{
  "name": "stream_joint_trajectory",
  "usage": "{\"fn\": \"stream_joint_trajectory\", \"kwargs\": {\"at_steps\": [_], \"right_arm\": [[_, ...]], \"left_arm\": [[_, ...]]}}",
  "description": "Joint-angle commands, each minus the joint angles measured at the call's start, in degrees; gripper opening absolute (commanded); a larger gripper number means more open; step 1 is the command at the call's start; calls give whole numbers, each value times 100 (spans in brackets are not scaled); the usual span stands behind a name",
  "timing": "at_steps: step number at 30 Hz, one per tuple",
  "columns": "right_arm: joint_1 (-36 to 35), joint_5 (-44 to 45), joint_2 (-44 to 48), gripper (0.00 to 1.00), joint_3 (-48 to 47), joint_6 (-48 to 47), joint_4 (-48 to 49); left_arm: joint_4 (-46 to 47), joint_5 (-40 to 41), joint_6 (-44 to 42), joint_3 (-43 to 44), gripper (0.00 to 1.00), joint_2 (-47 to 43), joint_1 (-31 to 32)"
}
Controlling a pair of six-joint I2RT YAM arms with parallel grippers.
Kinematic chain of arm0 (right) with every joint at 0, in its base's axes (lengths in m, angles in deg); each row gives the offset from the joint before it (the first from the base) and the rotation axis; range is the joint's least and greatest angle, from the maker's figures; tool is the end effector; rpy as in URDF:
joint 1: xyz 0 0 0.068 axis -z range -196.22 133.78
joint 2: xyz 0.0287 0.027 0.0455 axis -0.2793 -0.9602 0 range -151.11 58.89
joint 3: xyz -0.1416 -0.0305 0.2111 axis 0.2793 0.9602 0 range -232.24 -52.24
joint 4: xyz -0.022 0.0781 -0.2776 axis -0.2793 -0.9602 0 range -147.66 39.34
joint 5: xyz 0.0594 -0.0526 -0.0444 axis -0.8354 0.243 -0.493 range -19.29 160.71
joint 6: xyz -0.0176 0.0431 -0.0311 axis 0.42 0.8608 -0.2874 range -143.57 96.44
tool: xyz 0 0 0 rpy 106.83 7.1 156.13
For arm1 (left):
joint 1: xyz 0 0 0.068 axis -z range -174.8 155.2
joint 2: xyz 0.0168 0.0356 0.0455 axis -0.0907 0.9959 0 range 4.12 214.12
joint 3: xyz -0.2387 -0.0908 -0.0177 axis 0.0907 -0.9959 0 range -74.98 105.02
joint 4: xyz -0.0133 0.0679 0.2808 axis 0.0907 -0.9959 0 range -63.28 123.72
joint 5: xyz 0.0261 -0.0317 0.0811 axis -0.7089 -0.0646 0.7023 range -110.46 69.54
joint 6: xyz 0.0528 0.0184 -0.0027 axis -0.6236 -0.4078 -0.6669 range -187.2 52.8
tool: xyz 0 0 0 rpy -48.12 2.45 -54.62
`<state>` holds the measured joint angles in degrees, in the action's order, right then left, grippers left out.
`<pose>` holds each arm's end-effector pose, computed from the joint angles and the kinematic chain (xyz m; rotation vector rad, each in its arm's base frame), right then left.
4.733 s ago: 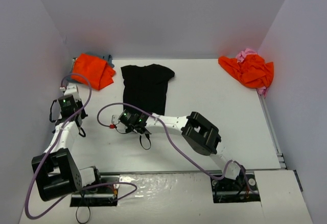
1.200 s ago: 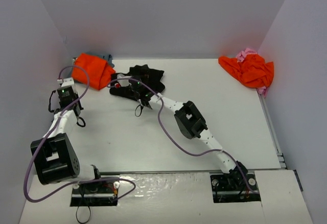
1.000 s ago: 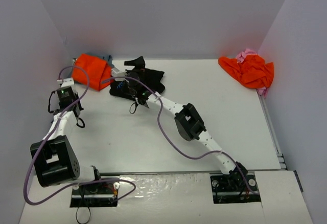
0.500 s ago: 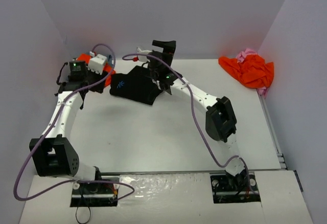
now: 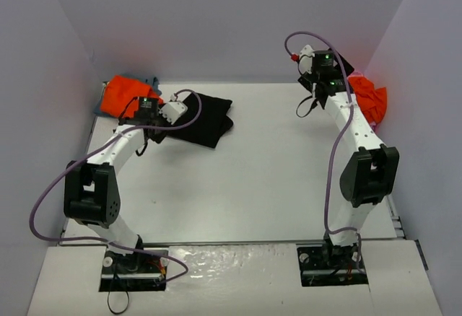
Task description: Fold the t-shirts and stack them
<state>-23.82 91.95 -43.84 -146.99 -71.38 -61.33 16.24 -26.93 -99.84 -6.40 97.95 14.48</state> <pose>0.4565 0.0468 0.3402 -0.6716 1.8408 -0.8212 0.3869 -0.0675 0.2206 0.8801 2.1378 0.0768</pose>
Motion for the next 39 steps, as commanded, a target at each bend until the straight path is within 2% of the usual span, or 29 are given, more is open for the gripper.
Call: {"fn": "stream_joint_trajectory", "kwargs": {"at_steps": [1,2,4,5,7,9,12,14,17,19,22,26,30,31,34,37,39], "right_arm": [[-334,-2757,629,97,399,851,-1333],[-433,-3346,499,97,326,1096,-1714],[-749,-4203,114,95,81,1623,-2096],[-771,-4553,-20,95,-19,1908,-2168],[-735,-6364,-714,96,-540,2557,-2534],[-734,-7298,-1172,92,-927,2716,-2690],[-843,-8272,-1616,94,-1340,3111,-2499],[-934,-8684,-1870,98,-1705,3378,-2447],[-1086,-8975,-2313,99,-2019,3551,-2343],[-1095,-9164,-2436,99,-1950,3617,-2277],[-968,-9247,-2919,100,-2054,3797,-2116],[-796,-9375,-3824,100,-2947,4197,-2117],[-813,-9240,-4233,100,-3247,4455,-1979],[-810,-9176,-4204,100,-3154,4561,-1738],[-712,-9079,-3952,100,-2413,5670,-190],[-609,-9019,-3924,100,-2188,6300,459],[-596,-9083,-3975,100,-2135,6324,482]], "left_arm": [[1231,1060,-725,253,36,178,286],[801,911,-559,562,36,448,226],[-906,-400,287,1993,37,1028,-252],[-1305,-716,635,2477,37,1505,-472],[-3309,-2302,1344,4943,38,2873,-908],[-3770,-2672,1811,5856,38,3347,-1224],[-3534,-2819,2293,6135,41,3506,-1299],[-3715,-2982,2400,6596,45,3817,-1345],[-4402,-3188,2613,7531,46,4614,-1437],[-4477,-3191,2584,7641,46,4698,-1438],[-4305,-3136,2597,7246,47,4645,-1332],[-4641,-3233,2623,7670,48,5042,-1234],[-4515,-2978,2623,7335,48,5028,-1197],[-4517,-2918,2606,7295,48,5039,-1192],[-4570,-2735,2546,7301,48,5058,-1209],[-4599,-2395,2408,7139,48,4827,-1209],[-4523,-2297,2381,6939,48,4506,-1209]]}}
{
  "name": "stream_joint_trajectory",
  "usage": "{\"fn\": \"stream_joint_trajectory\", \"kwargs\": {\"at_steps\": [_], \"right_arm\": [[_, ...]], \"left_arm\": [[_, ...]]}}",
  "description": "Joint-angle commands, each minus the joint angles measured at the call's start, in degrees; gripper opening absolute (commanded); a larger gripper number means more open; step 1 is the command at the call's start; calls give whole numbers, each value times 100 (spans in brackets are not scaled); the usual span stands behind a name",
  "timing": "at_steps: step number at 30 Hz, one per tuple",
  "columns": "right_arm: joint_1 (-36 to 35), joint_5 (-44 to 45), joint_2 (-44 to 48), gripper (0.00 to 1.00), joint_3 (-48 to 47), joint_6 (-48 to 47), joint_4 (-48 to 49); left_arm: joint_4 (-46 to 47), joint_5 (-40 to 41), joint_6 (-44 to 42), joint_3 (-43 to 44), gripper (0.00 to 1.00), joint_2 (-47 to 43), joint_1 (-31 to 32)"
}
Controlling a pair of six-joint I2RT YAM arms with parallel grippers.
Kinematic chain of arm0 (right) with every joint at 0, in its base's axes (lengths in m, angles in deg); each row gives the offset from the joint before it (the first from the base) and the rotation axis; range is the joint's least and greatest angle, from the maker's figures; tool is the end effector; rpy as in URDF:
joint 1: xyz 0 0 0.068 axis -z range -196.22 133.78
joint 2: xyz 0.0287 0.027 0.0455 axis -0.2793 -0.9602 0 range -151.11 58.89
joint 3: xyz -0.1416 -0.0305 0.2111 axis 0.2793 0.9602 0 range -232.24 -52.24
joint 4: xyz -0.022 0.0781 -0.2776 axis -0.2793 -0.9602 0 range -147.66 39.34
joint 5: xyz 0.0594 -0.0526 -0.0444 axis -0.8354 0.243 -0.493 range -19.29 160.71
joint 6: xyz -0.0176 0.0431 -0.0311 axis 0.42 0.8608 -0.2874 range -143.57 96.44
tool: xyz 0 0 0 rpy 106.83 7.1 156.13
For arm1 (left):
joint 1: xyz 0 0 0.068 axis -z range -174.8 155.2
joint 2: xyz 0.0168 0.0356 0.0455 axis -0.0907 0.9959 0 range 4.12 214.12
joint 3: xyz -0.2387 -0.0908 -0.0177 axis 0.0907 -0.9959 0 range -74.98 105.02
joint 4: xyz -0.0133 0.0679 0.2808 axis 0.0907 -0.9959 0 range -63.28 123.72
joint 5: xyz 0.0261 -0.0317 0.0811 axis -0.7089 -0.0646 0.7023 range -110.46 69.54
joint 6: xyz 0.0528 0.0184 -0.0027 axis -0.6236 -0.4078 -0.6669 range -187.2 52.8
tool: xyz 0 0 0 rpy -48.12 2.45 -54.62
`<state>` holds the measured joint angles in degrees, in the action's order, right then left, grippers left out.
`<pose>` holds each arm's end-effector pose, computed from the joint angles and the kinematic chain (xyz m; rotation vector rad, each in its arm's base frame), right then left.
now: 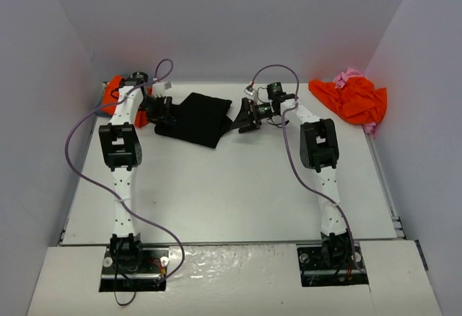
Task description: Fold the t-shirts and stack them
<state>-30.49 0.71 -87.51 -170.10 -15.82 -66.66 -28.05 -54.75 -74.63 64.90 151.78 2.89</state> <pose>0.5312 0.1726 0.1104 -0.7350 2.0624 1.6123 0.5457 0.0003 0.1685 0.2644 2.6284 -0.7704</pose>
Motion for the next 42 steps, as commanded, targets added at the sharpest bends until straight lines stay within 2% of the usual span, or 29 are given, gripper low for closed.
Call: {"fn": "stream_joint_trajectory", "kwargs": {"at_steps": [1,6,12,19,24,30,36,42], "right_arm": [[60,52,394,100,232,769,1050],[-127,183,410,100,427,802,1221],[-225,188,225,100,343,1126,1512],[-312,189,272,100,363,1174,1545],[-322,212,311,100,373,1125,1539],[-339,214,278,100,333,1115,1547],[-365,154,245,100,403,1142,1547],[-365,197,408,100,830,1037,1708]], "left_arm": [[-31,562,-148,-308,48,-1028,-53],[168,1081,-95,-616,49,-1636,-56],[16,1628,-81,-567,49,-1685,-42],[-305,1580,-58,-59,50,-809,-67],[-246,1836,-80,-106,50,-503,-110],[-291,1676,-39,10,50,-148,-258],[-944,94,-143,715,50,601,-250],[-1080,-1207,-153,808,51,770,-104]]}}
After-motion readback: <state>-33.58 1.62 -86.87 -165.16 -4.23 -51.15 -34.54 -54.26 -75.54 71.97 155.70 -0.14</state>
